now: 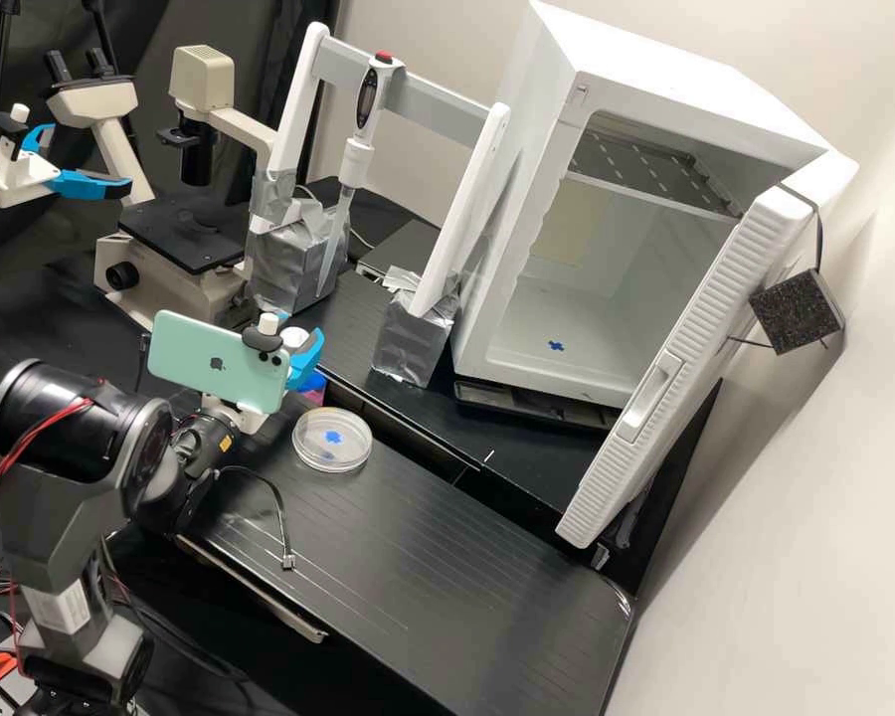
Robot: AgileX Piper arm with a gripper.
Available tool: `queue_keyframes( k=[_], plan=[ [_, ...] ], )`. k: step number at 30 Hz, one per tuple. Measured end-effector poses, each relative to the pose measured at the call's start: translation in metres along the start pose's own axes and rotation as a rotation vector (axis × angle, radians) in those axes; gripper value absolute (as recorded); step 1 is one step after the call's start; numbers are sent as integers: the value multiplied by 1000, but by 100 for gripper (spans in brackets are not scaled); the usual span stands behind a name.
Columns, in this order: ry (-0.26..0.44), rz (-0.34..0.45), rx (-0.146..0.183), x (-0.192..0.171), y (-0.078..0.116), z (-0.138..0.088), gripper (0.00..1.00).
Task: Close the bottle
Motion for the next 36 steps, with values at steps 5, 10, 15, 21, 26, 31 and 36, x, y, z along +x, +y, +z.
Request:
queue_keyframes(
  k=[5,10,15,21,26,31,36],
  plan=[
    [-16,-15,5,4,-6,1,0],
    [-21,-12,0,9,-8,3,0],
    [-29,-20,-5,12,-13,6,0],
    [-42,-35,-8,15,-17,9,0],
    [-42,-35,-8,15,-17,10,100],
    [-45,-32,-12,15,-17,10,100],
    [-47,-31,-21,15,-16,10,100]
  ],
)
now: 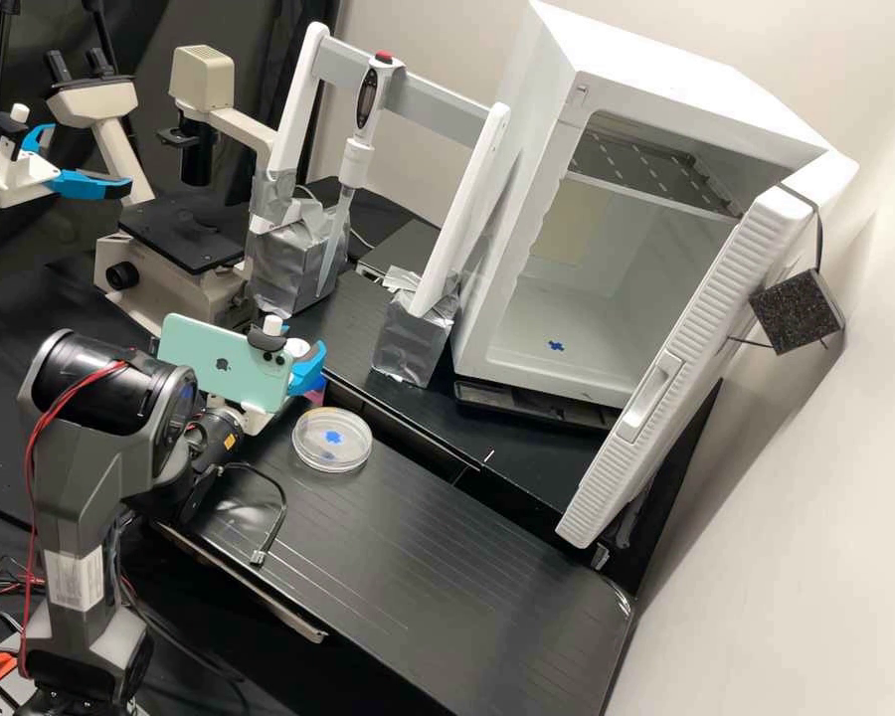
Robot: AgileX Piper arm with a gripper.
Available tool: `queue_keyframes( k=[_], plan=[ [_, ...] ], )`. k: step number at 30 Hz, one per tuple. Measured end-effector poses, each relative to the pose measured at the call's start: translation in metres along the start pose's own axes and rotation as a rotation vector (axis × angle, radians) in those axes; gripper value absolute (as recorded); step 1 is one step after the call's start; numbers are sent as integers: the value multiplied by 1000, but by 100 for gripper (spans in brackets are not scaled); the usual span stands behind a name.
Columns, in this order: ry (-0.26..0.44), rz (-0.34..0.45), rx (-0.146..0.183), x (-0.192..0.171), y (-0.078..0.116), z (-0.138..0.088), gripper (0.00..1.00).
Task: Close the bottle
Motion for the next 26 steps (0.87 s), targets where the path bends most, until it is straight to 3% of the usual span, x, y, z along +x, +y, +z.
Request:
queue_keyframes(
  k=[9,16,20,23,26],
  plan=[
    [18,24,12,-15,8,-6,100],
    [49,104,31,-39,27,-11,100],
    [26,203,75,-53,42,-10,100],
    [11,234,102,-58,48,-5,100],
    [-14,258,153,-59,52,1,100]
  ],
)
